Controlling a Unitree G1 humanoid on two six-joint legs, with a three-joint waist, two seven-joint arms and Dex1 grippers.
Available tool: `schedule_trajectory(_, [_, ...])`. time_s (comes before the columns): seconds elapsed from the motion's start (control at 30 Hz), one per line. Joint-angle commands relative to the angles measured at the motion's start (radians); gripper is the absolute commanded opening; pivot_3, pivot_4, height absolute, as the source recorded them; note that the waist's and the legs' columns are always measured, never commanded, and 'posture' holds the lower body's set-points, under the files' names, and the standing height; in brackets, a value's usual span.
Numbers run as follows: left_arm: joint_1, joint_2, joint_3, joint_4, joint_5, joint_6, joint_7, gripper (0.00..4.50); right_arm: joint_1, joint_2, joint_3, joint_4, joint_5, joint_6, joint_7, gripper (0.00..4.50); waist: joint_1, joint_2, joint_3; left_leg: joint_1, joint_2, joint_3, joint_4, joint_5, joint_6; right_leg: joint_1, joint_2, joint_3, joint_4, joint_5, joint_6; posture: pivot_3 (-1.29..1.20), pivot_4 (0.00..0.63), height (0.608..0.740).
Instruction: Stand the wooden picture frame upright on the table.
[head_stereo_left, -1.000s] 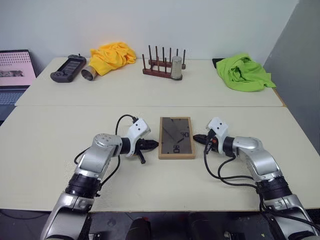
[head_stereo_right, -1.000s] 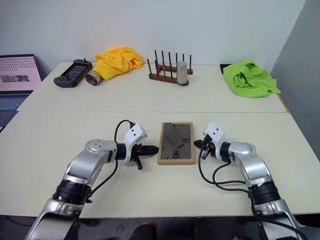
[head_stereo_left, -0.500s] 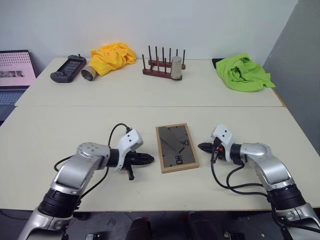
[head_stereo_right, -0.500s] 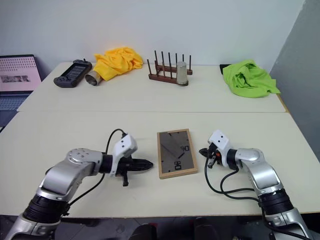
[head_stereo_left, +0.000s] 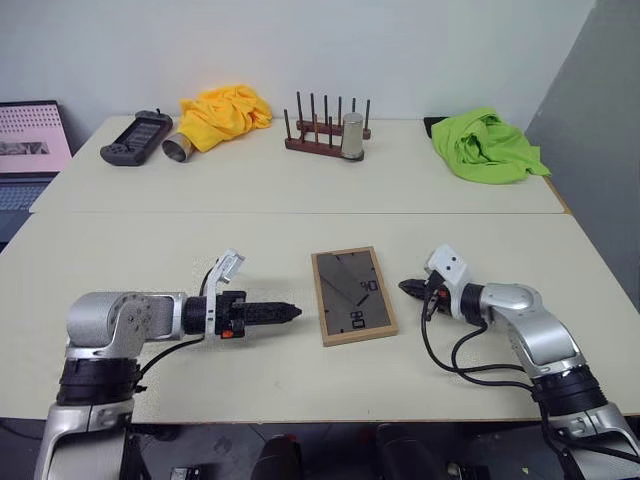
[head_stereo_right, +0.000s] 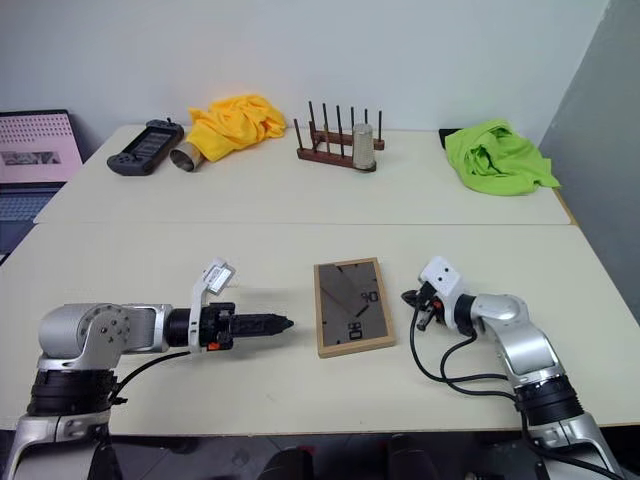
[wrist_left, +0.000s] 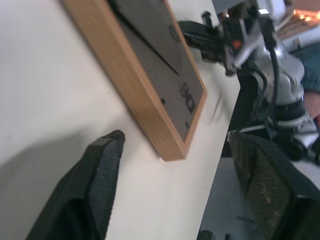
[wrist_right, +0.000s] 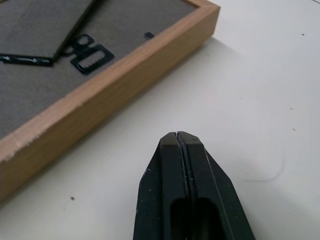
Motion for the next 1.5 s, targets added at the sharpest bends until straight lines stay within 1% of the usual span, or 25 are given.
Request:
schedule_trajectory(0.03, [-0.027, -0.055, 0.034, 0.058, -0.027, 0.044, 0.060, 4.45, -0.001, 0.009, 0.018, -0.057, 0.006, 0.009, 0.006, 0.00, -0.001, 0.000, 0.000, 0.000, 0.000, 0.000, 0.000, 0.000, 0.000, 0.000, 0.000, 0.000, 0.000, 0.000, 0.000, 0.00, 0.150, 0.740])
schedule_trajectory(0.13, [-0.021, -0.084, 0.017, 0.083, -0.017, 0.049, 0.092, 4.45, 0.001, 0.020, 0.034, -0.080, 0.011, 0.024, 0.005, 0.00, -0.002, 0.000, 0.000, 0.000, 0.000, 0.000, 0.000, 0.000, 0.000, 0.000, 0.000, 0.000, 0.000, 0.000, 0.000, 0.00, 0.150, 0.740])
schedule_trajectory(0.3, [0.006, -0.106, -0.058, 0.111, 0.007, 0.017, 0.120, 4.45, -0.020, 0.057, 0.060, -0.097, 0.011, 0.047, -0.011, 0.00, -0.001, 0.001, -0.001, 0.001, 0.000, 0.000, 0.000, 0.000, 0.000, 0.001, -0.001, 0.000, 0.000, 0.000, 0.000, 0.00, 0.150, 0.740])
schedule_trajectory(0.53, [-0.012, -0.145, -0.059, 0.105, -0.023, 0.016, 0.126, 4.45, -0.027, 0.120, 0.078, -0.136, 0.020, 0.094, -0.045, 0.00, 0.005, 0.002, -0.003, 0.001, -0.001, 0.000, 0.000, 0.000, 0.000, 0.002, -0.001, 0.000, 0.000, 0.000, 0.000, 0.00, 0.150, 0.740])
schedule_trajectory(0.7, [-0.017, -0.142, -0.055, 0.083, -0.041, 0.004, 0.116, 4.45, -0.020, 0.140, 0.082, -0.147, 0.016, 0.109, -0.063, 0.00, 0.015, 0.002, -0.003, 0.001, -0.001, 0.000, 0.000, 0.000, 0.000, 0.002, -0.002, 0.000, -0.001, 0.000, 0.000, 0.00, 0.150, 0.740])
schedule_trajectory(0.83, [-0.019, -0.126, -0.039, 0.074, -0.063, -0.002, 0.098, 3.76, -0.013, 0.135, 0.077, -0.146, 0.022, 0.112, -0.066, 0.00, 0.021, 0.002, -0.003, 0.001, -0.001, 0.000, 0.000, 0.000, 0.000, 0.002, -0.002, 0.000, -0.001, 0.000, 0.000, 0.00, 0.150, 0.740])
schedule_trajectory(1.07, [-0.020, -0.102, -0.041, 0.064, -0.068, -0.029, 0.080, 2.39, -0.012, 0.128, 0.056, -0.148, 0.040, 0.121, -0.066, 0.00, 0.020, 0.002, -0.002, 0.000, -0.001, 0.000, 0.000, 0.000, 0.000, 0.000, -0.001, 0.000, -0.001, 0.000, 0.000, 0.00, 0.150, 0.740])
schedule_trajectory(1.13, [-0.032, -0.108, -0.024, 0.074, -0.068, -0.046, 0.087, 1.97, -0.016, 0.123, 0.045, -0.153, 0.048, 0.131, -0.065, 0.00, 0.021, 0.002, -0.002, 0.000, -0.001, 0.000, 0.000, 0.000, 0.000, 0.000, -0.001, 0.000, -0.001, 0.000, 0.000, 0.00, 0.150, 0.740])
schedule_trajectory(1.23, [-0.049, -0.104, -0.011, 0.077, -0.072, -0.076, 0.083, 1.40, -0.017, 0.097, 0.021, -0.145, 0.053, 0.132, -0.057, 0.00, 0.022, 0.002, -0.002, 0.000, -0.001, 0.000, 0.000, 0.000, 0.000, 0.000, -0.001, 0.000, -0.001, 0.000, 0.000, 0.00, 0.150, 0.740])
schedule_trajectory(1.27, [-0.053, -0.100, -0.013, 0.077, -0.067, -0.094, 0.086, 1.32, -0.018, 0.082, 0.012, -0.139, 0.054, 0.127, -0.052, 0.00, 0.022, 0.002, -0.002, 0.000, -0.001, 0.000, 0.000, 0.000, 0.000, 0.000, -0.001, 0.000, -0.001, 0.000, 0.000, 0.00, 0.150, 0.740])
schedule_trajectory(1.4, [-0.051, -0.069, -0.024, 0.047, -0.051, -0.186, 0.061, 1.31, -0.041, 0.041, -0.037, -0.134, 0.097, 0.145, -0.031, 0.00, 0.021, 0.002, -0.002, 0.000, -0.001, 0.000, 0.000, 0.000, 0.000, 0.000, -0.001, 0.000, -0.001, 0.000, 0.000, 0.00, 0.150, 0.740])
schedule_trajectory(1.5, [-0.058, -0.044, -0.036, 0.050, -0.045, -0.229, 0.043, 1.31, -0.081, 0.035, -0.103, -0.173, 0.216, 0.257, 0.016, 0.50, 0.017, 0.002, -0.002, 0.000, 0.000, 0.000, -0.001, 0.000, 0.000, 0.000, -0.001, 0.000, -0.001, 0.000, 0.000, 0.00, 0.150, 0.740])
